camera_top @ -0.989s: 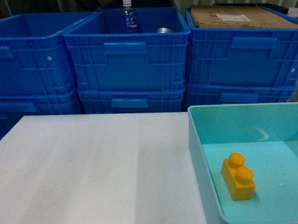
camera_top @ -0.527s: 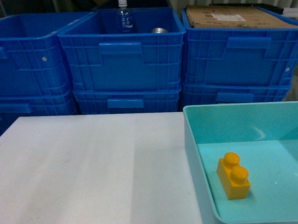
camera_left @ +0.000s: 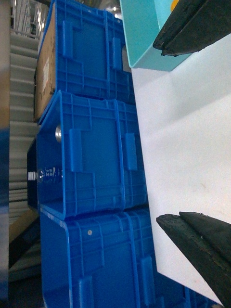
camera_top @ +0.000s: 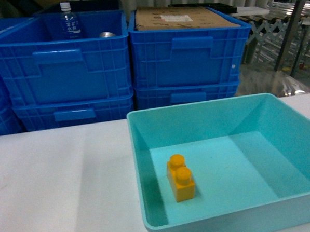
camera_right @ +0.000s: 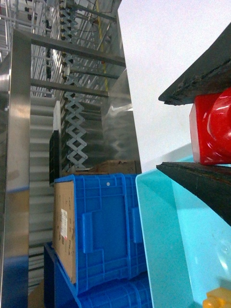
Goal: Pick red block from blue box to shelf
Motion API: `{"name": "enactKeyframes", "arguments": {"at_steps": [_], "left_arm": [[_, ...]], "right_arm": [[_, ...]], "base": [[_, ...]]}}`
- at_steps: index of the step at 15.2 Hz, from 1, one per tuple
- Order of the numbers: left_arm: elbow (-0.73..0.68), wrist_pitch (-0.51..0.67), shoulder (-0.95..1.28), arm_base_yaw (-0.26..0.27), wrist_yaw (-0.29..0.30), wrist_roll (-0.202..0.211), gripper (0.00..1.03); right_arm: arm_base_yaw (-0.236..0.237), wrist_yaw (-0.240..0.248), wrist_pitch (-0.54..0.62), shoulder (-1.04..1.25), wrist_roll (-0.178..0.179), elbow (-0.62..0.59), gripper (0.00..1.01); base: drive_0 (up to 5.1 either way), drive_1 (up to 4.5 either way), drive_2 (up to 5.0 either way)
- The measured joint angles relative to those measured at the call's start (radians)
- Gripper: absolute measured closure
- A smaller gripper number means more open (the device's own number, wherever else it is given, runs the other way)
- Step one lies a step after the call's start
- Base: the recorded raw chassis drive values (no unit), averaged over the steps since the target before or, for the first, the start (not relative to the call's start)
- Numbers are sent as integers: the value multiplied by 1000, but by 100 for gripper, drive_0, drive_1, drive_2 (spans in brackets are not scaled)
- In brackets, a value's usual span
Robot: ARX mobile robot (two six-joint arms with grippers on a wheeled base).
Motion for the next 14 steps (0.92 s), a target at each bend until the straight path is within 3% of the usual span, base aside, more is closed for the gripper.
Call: {"name": "enactKeyframes", "arguments": {"at_steps": [14], "left_arm": [[0, 0, 0, 0, -2, 0, 5]], "right_arm": [[0, -1, 0, 2, 0, 0, 72]], "base": [[-157, -157, -157]]}}
